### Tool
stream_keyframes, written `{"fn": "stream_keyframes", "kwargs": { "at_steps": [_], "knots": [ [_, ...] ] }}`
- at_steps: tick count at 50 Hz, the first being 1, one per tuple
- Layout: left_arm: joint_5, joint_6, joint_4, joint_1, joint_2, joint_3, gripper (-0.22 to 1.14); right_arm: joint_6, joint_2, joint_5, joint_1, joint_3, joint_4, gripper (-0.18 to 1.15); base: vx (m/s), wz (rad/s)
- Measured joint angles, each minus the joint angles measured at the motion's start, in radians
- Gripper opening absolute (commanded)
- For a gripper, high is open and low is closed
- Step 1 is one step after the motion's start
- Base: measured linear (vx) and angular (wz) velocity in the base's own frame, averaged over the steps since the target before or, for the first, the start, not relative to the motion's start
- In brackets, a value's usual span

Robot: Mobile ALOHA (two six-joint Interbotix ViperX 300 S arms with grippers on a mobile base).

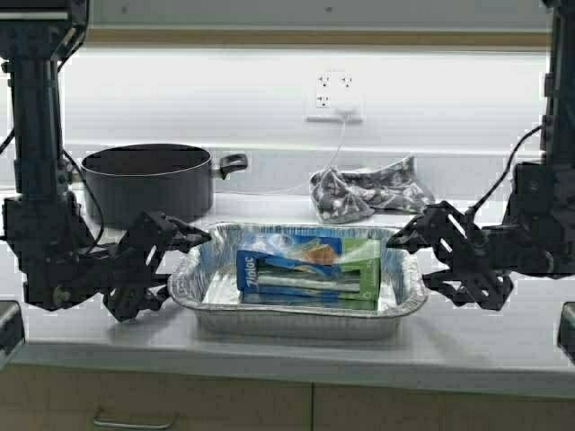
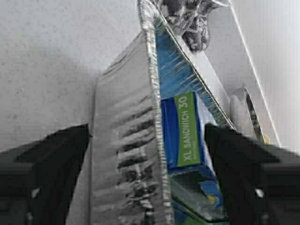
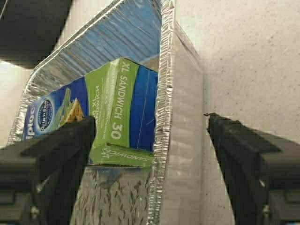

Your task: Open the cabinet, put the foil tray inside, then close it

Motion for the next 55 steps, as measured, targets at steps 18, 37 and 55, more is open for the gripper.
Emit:
{"fn": "stream_keyframes", "kwargs": {
  "at_steps": [18, 37, 55],
  "knots": [
    [-0.005, -0.002, 0.032, 0.000, 0.000, -0.002, 1.02, 0.095, 0.092, -0.158, -0.043, -0.037, -0.092, 1.01, 0.00, 0.00],
    [-0.035, -0.008, 0.037, 0.048, 0.000, 0.029, 0.95, 0.101, 0.106, -0.190, -0.057, -0.040, -0.103, 0.82, 0.00, 0.00],
    [-0.046, -0.012, 0.074, 0.049, -0.002, 0.034, -0.08, 0.141, 0.110, -0.190, -0.060, -0.032, -0.103, 0.08, 0.00, 0.00]
  ]
}}
